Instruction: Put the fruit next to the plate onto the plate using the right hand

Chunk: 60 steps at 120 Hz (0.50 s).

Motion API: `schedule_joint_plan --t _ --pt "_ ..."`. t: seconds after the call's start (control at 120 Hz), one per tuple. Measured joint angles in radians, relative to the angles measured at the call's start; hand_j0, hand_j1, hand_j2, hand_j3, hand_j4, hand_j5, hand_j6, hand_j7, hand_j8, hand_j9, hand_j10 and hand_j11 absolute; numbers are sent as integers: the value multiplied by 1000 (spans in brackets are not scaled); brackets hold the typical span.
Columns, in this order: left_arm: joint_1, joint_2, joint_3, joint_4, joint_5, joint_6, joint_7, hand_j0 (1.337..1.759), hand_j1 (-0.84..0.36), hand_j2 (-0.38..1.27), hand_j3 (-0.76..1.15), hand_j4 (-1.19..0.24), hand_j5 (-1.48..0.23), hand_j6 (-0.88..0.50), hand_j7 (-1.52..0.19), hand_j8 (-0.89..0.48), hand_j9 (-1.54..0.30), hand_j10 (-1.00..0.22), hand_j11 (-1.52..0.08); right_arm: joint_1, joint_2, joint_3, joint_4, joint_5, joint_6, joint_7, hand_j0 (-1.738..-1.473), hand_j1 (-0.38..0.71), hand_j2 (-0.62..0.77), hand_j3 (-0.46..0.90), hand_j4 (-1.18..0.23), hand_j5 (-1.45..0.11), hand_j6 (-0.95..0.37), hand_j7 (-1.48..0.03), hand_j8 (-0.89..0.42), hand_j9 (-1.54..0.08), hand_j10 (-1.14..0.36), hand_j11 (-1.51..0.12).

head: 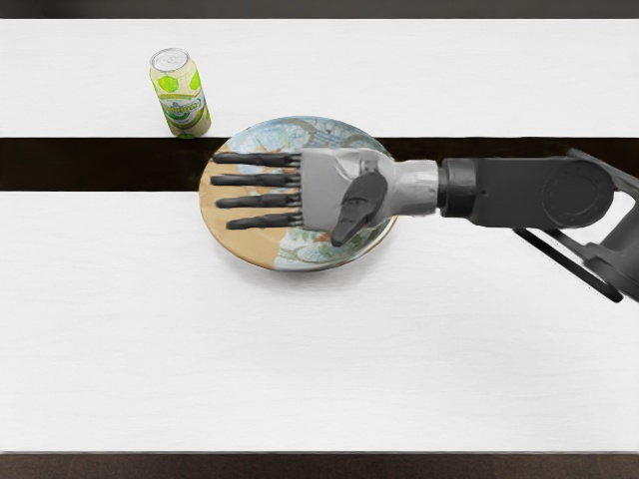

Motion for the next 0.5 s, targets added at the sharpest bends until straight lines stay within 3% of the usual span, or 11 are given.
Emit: schedule_joint_plan --t 0.158,0.5 --pt "-2 0 0 1 0 0 0 1658 334 3 0 -13 -16 -13 -16 -13 -16 -13 -16 -126 -217 5 61 46 7 0 -1658 -347 1 0 -2 -4 0 -4 -1 -4 -2 -4" --pt "-5 0 0 1 0 0 0 1658 335 3 0 -13 -16 -13 -16 -13 -16 -13 -16 -189 -458 2 78 79 10 0 -1658 -349 1 0 0 0 3 -1 2 0 1 -1"
